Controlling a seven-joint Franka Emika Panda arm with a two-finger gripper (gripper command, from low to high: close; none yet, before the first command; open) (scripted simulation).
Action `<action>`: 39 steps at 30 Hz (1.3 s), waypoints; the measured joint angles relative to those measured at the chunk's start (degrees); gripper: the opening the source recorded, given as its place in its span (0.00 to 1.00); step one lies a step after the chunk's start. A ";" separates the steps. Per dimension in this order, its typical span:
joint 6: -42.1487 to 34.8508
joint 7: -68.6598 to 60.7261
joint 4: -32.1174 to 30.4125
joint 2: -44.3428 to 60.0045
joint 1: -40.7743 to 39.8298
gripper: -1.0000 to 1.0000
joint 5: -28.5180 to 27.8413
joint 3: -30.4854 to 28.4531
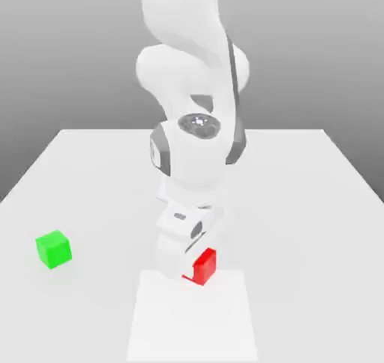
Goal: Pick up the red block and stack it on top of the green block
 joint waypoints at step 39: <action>-13.80 -15.53 -3.87 -19.65 16.24 0.00 20.78 -11.12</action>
